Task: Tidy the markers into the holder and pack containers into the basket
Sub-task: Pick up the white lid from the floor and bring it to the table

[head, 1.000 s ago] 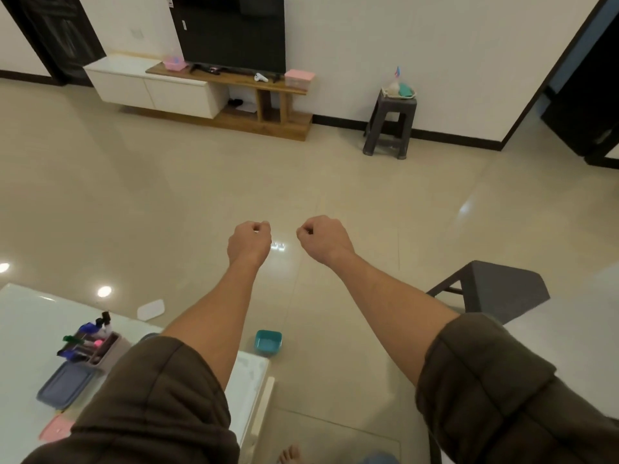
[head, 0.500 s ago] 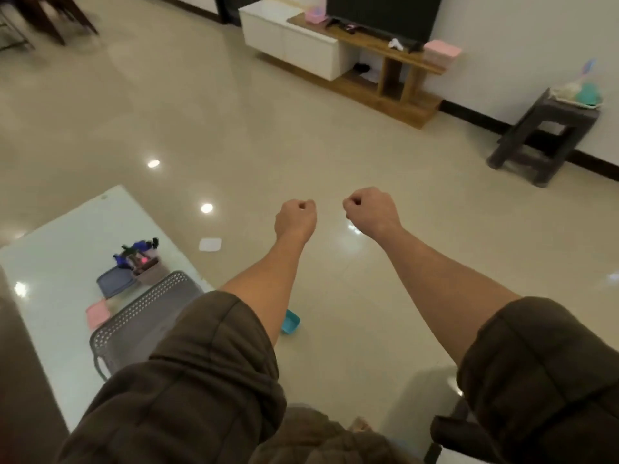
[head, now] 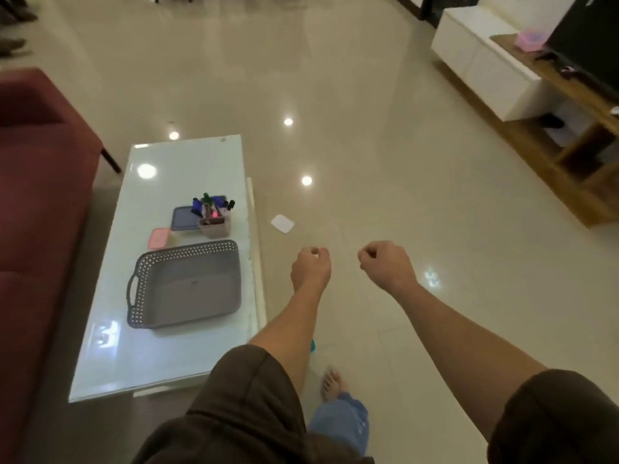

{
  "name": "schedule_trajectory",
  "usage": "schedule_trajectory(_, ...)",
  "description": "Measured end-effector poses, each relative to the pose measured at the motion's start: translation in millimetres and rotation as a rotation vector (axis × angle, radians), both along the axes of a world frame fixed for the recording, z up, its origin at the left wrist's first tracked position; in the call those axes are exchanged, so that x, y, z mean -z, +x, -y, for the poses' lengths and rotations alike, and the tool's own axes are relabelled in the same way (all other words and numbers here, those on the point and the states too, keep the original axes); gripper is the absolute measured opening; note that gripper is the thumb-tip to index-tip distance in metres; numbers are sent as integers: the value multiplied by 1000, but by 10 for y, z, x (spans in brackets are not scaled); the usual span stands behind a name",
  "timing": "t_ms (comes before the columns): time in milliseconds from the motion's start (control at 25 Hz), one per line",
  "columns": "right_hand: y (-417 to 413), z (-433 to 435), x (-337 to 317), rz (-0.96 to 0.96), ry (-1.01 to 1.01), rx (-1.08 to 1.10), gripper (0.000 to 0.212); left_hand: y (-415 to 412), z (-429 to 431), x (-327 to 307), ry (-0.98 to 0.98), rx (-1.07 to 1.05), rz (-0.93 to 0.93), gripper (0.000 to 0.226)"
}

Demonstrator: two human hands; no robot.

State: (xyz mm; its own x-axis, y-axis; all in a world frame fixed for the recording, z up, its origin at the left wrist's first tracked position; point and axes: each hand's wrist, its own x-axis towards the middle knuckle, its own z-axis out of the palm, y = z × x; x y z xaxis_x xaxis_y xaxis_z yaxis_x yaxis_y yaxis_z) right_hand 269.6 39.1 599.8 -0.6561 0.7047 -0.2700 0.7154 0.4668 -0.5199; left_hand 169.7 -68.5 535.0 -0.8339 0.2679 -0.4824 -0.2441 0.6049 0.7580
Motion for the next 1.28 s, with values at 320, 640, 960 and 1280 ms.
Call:
schedule_trajectory(320,-918,-127,1323,181,-149,-312,25,-381,-73,1085,-142,-224,107,31)
schedule_trajectory(640,-1374,-340,2664,182,-174,-510,26,-618,-197,2168,-225,-379,99,31)
schedule_trajectory(960,-1033,-521,3570,103,-192,-617,27,-116,-378,3123,-234,-615,91,33)
schedule_trajectory(1280,-568,-232,5007,54,-208,-651,26,437,-293,4424,-282,-716,1,27)
